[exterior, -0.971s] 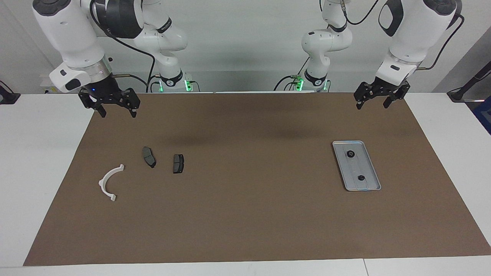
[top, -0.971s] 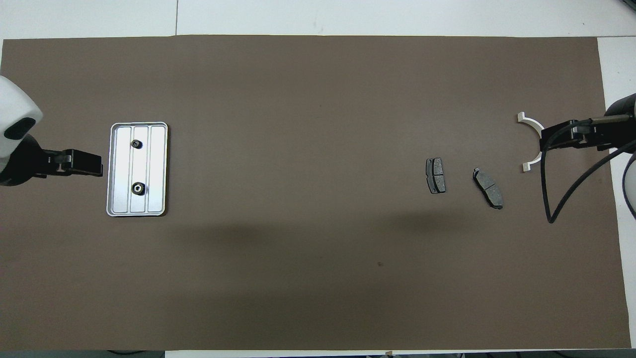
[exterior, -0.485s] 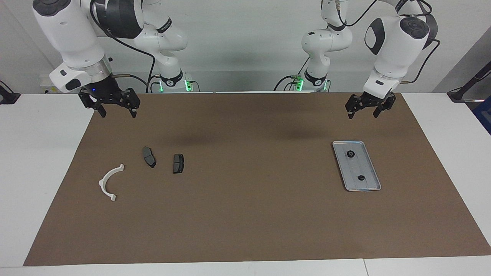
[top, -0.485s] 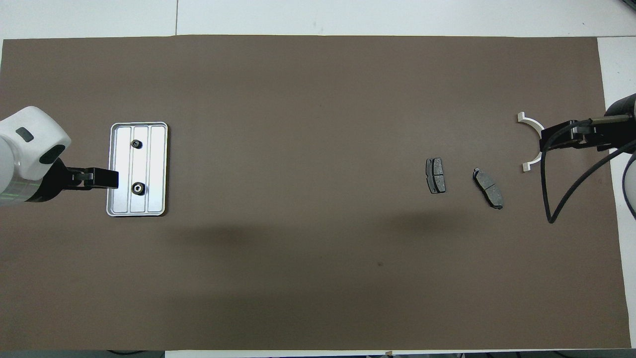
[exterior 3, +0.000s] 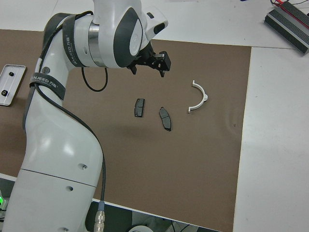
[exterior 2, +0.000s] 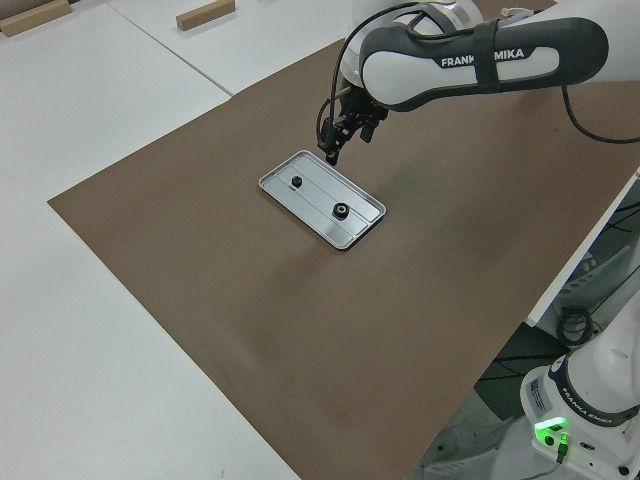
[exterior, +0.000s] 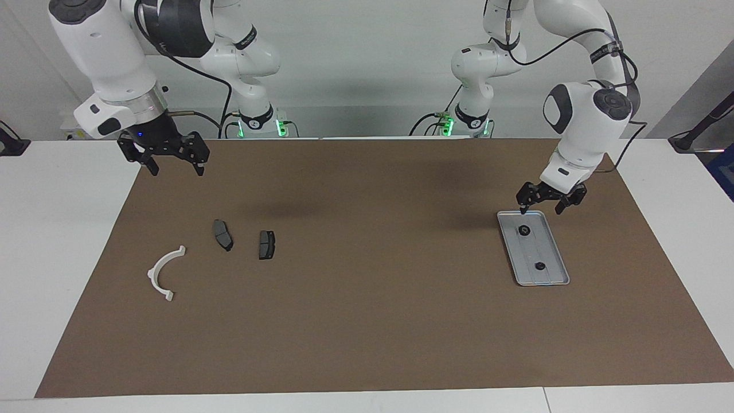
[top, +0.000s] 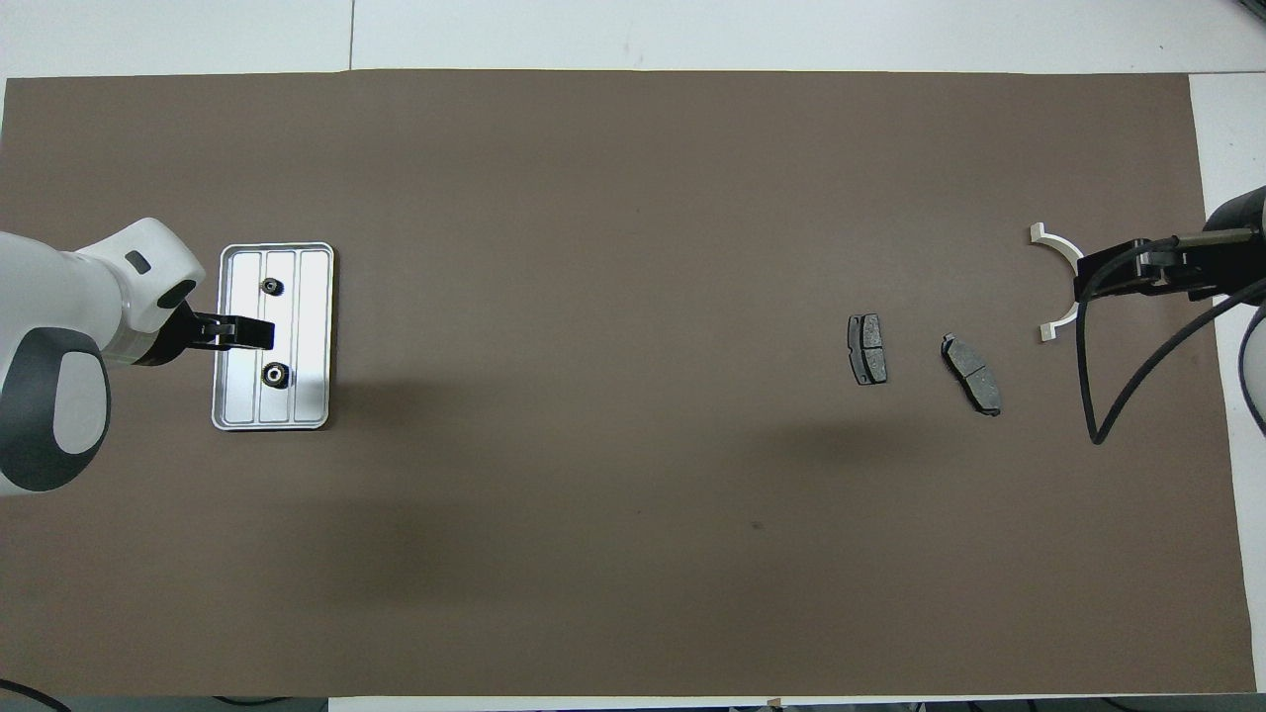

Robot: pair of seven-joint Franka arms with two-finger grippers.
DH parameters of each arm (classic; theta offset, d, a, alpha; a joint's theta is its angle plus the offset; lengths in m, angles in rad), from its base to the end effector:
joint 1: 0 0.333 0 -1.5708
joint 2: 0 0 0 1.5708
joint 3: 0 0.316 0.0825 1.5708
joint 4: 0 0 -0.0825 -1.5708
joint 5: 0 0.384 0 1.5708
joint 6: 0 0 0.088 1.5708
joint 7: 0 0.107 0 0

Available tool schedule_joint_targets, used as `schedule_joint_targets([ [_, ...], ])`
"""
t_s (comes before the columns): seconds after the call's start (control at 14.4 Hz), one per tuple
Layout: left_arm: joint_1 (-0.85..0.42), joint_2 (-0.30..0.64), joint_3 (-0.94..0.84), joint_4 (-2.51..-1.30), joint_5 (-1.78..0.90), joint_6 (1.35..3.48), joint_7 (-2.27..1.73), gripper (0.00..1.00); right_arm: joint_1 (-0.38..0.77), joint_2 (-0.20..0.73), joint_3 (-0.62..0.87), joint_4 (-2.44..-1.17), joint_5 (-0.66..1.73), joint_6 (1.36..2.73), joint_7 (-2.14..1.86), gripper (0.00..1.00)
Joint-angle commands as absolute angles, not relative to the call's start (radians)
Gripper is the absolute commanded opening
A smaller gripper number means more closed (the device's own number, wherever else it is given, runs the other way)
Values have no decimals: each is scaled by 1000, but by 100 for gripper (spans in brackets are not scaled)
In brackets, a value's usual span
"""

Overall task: Place bearing gear from tray to pile
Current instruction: 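Lower the left gripper and grasp the dark bearing gear in the tray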

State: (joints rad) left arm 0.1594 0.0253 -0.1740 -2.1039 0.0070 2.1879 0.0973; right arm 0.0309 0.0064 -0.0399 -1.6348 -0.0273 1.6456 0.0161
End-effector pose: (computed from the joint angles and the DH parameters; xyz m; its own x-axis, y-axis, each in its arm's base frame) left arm 0.5539 -0.0075 0.4119 0.9916 -0.1154 0.0586 -0.1151 -0.9933 -0.0073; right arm 0.5618 -0.0077 0.5972 0.9997 -0.0230 0.0048 -0.0232 -0.9994 0.0274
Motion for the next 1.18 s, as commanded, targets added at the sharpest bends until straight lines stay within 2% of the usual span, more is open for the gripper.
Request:
schedule_joint_targets([
  [0.0, 195, 52, -179, -2134, -3, 2253, 155, 100, 18, -17, -35, -1658, -20, 1640, -5, 100],
  [0.14, 195, 78, -179, -2140, -3, 2290, 155, 100, 20, -17, -35, -1658, -20, 1640, -5, 100],
  [0.62, 187, 81, -179, -2252, -3, 2400, 156, 100, 18, -17, -35, -1658, -20, 1646, -3, 100],
  [1.11, 187, 117, -179, -2253, -3, 2424, 156, 100, 20, -17, -34, -1658, -20, 1640, -6, 100],
])
